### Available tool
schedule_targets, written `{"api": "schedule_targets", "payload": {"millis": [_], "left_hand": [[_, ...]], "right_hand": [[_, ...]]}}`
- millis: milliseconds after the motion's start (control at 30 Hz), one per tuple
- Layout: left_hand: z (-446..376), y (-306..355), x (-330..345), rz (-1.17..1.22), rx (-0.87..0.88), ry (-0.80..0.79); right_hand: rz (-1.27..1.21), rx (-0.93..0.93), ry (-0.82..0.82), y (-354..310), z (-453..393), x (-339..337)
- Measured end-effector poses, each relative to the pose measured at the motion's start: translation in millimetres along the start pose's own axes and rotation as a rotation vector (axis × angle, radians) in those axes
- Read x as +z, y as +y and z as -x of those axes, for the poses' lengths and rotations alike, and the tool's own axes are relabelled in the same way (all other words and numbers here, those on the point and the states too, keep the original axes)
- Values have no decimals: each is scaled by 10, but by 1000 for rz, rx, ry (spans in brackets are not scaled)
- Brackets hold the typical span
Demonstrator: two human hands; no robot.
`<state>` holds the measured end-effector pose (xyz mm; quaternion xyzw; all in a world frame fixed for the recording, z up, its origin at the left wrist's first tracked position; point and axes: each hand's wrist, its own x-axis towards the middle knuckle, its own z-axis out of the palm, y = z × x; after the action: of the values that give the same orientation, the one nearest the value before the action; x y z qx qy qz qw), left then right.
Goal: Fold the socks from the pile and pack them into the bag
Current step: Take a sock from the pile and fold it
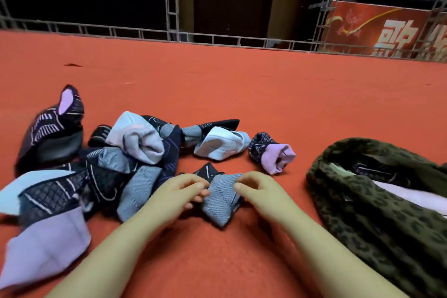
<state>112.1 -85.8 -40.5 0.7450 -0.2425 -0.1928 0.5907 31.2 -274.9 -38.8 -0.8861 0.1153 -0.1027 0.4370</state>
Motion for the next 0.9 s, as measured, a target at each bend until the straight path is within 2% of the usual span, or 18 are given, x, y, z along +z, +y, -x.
{"api": "schedule_targets", "payload": {"millis": [100,167,267,433,600,633,700,767,833,900], "left_hand": [[-20,-187,-28,-68,47,110],[-34,-240,54,-198,92,106],[-45,-274,147,-338,112,40],[-2,-307,121,-220,118,67],[0,-311,68,58,168,-91],[-2,-322,60,78,196,-120],[13,-324,60,126,240,-181],[12,-316,65,133,271,-200],[-6,-320,52,144,290,-183],[-15,-336,33,184,288,-170]], "right_hand": [[-145,38,251,45,-72,276],[-204,47,252,69,-98,359],[-267,-22,166,91,-107,420],[-386,-70,80,170,-61,402],[-291,-183,258,185,-95,354],[-300,-164,217,185,-93,339],[-375,-58,36,181,-84,340],[-307,-36,-119,150,-84,333],[-231,-51,-169,116,-84,300],[-268,14,-220,111,-84,251]]}}
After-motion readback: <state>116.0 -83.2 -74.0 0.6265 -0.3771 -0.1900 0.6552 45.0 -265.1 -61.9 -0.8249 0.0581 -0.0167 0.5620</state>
